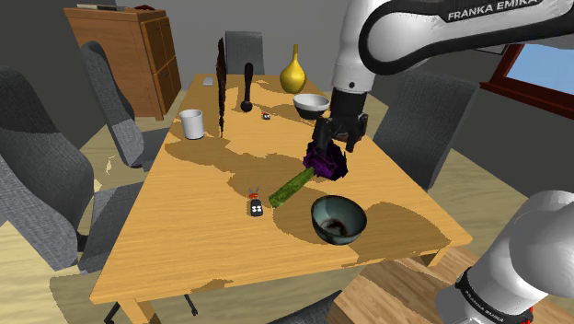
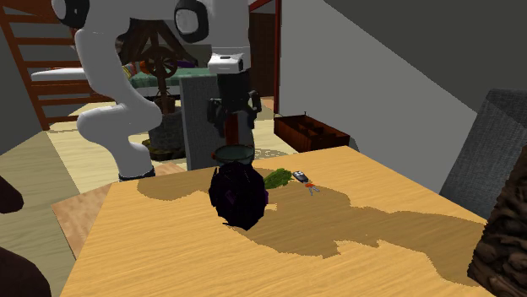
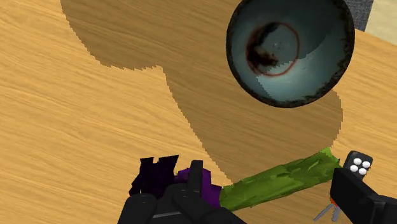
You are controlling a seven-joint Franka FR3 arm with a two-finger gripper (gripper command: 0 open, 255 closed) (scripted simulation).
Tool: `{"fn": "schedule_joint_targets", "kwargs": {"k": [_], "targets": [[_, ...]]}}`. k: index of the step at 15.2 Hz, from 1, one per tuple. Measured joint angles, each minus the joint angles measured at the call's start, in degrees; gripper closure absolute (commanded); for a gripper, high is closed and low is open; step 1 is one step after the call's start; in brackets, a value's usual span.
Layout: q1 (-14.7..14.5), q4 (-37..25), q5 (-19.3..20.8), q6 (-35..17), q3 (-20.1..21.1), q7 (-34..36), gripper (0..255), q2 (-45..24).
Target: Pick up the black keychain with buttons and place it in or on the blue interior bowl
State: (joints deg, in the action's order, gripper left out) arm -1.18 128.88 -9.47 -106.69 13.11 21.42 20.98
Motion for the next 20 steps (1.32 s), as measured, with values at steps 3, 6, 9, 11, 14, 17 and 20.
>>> {"fn": "schedule_joint_targets", "kwargs": {"k": [3, 6, 9, 11, 14, 17, 20], "targets": [[-0.3, -3.5, 0.8, -2.3, 2.9, 5.1, 0, -6.5], [-0.5, -8.7, 2.7, -3.3, 4.8, 9.9, 0, -13.7], [-1.3, -13.8, 4.9, -4.2, 6.4, 14.9, 0, -20.8], [-2.1, -16.9, 6.5, -4.8, 7.1, 18.2, 0, -25.4], [-3.6, -23.6, 9.2, -4.4, 7.5, 22.7, 0, -33.0], [-5.9, -31.3, 11.8, -3.4, 7.2, 26.9, 0, -41.1], [-7.5, -35.3, 13.1, -3.1, 6.9, 29.4, 0, -45.7]]}}
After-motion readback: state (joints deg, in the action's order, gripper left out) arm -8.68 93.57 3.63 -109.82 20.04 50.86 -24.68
